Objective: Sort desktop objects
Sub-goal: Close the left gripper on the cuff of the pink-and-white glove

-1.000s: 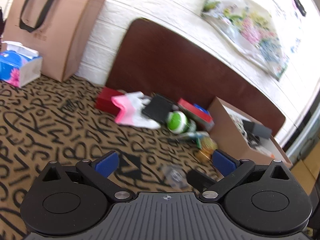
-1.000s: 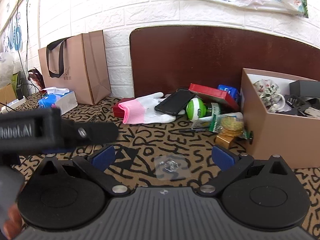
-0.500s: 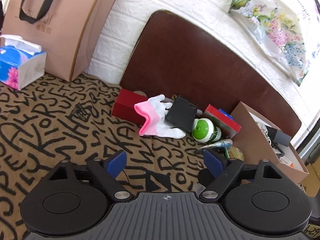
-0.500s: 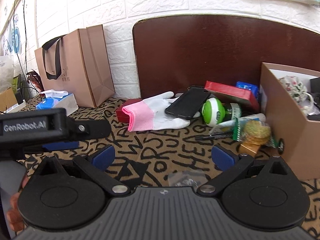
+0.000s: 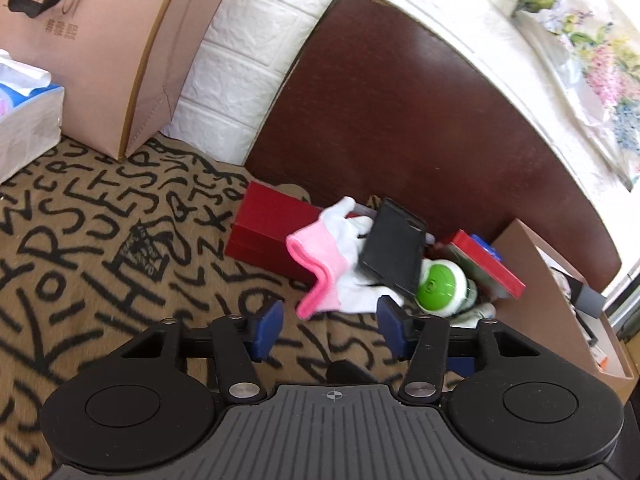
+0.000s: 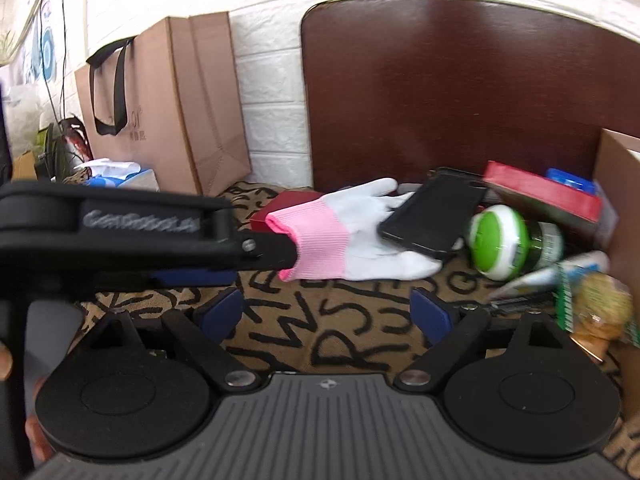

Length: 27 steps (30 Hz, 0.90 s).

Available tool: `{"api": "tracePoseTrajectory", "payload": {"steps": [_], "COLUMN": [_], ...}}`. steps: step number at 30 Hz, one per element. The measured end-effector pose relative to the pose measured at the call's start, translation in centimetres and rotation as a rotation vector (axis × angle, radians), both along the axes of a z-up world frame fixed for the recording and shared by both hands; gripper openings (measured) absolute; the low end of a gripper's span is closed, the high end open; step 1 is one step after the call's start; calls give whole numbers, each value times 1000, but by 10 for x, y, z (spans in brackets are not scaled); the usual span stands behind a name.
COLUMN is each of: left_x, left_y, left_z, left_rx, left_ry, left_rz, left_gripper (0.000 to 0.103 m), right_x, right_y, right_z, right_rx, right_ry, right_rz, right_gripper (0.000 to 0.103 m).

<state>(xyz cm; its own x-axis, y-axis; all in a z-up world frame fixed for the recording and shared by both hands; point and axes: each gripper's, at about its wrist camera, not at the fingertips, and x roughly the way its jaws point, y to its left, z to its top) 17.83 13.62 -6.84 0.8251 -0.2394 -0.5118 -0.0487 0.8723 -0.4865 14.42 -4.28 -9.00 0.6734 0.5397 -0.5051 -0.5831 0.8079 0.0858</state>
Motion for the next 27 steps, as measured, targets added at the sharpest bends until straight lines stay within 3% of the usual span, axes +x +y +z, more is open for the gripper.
{"api": "tracePoseTrajectory", "payload": {"steps": [6, 14, 19, 21, 23, 27], "left_x": [25, 48, 59, 62, 63, 58], "left_y": [4, 10, 11, 11, 11, 10], "left_z": [-6, -13, -14, -14, -14, -14], "left_rx": [16, 22, 9, 1, 1, 6], "left_ry": [42, 79, 85, 89, 87, 79], "left_rz": [-39, -59, -77, -81, -90, -97], "left_gripper": [55, 51, 38, 23, 12, 5], "right_x": [16, 33, 38, 39, 40, 42], "right_y": [19, 38, 46, 48, 48, 43], "right_z": [-6, -13, -16, -16, -17, -18], "right_rx": [-20, -52, -58, -66, -70, -30], "right_ry": [8, 16, 18, 13, 14, 53], "right_rz": [35, 68, 51, 56, 61, 83], "right_gripper": [87, 69, 59, 52, 38, 13]}}
